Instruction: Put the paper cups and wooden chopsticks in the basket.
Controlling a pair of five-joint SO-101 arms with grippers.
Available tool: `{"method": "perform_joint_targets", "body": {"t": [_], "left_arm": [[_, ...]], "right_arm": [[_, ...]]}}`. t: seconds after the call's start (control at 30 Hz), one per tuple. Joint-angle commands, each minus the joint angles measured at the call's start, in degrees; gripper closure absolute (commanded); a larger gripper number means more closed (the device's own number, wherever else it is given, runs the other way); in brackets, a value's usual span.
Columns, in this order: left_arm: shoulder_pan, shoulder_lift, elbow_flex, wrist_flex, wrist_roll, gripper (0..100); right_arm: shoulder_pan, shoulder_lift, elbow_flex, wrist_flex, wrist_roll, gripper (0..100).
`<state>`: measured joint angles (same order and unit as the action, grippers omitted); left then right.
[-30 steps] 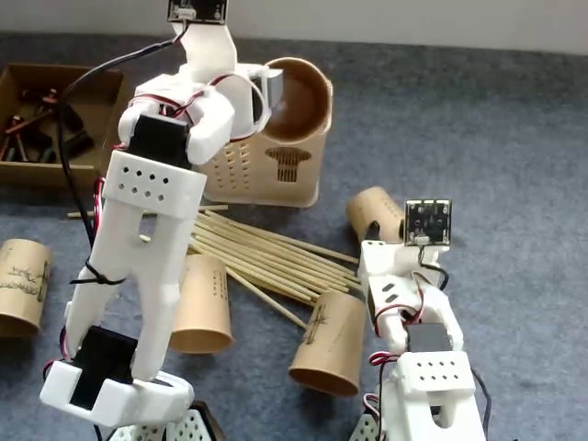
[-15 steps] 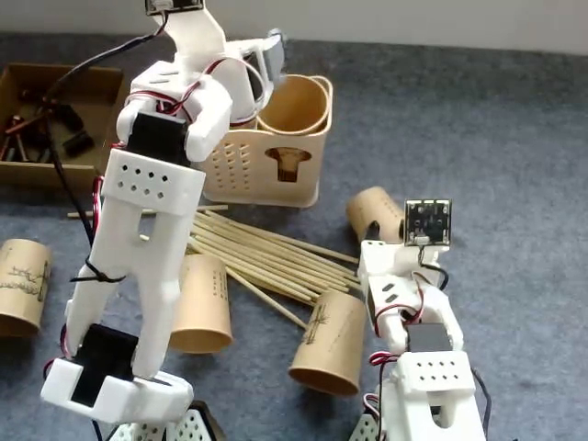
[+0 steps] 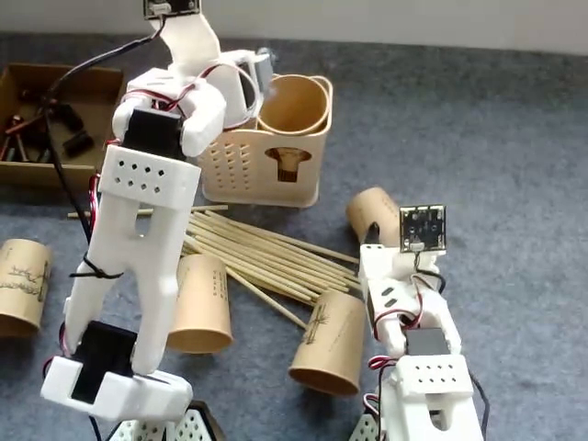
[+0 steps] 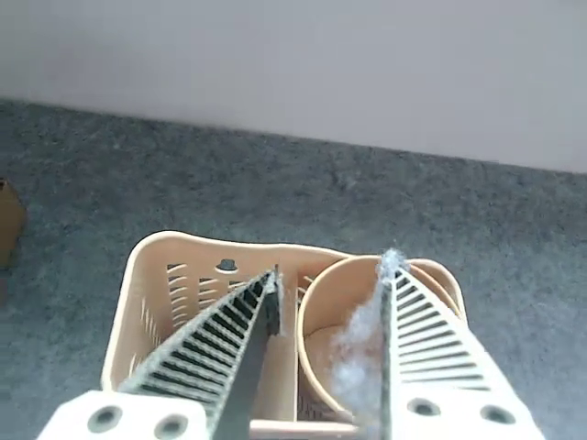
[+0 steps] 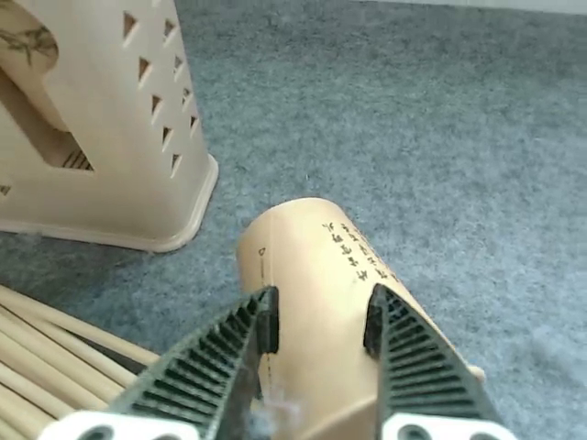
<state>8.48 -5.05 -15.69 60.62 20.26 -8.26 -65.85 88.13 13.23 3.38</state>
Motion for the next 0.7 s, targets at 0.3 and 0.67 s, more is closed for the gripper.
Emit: {"method": "perform_joint_targets", "body": {"t": [0.3, 0.67], "left_arm": [[-10.33, -15.52, -2.68, 17.49, -4.04, 82], [-18.59, -20.88, -2.68, 28.84, -15.91, 82]], "right_arm": [[-0.75, -0.31, -0.22, -1.63, 0.62, 84.0], [-0.75, -0.31, -0.22, -1.63, 0.62, 84.0]]}}
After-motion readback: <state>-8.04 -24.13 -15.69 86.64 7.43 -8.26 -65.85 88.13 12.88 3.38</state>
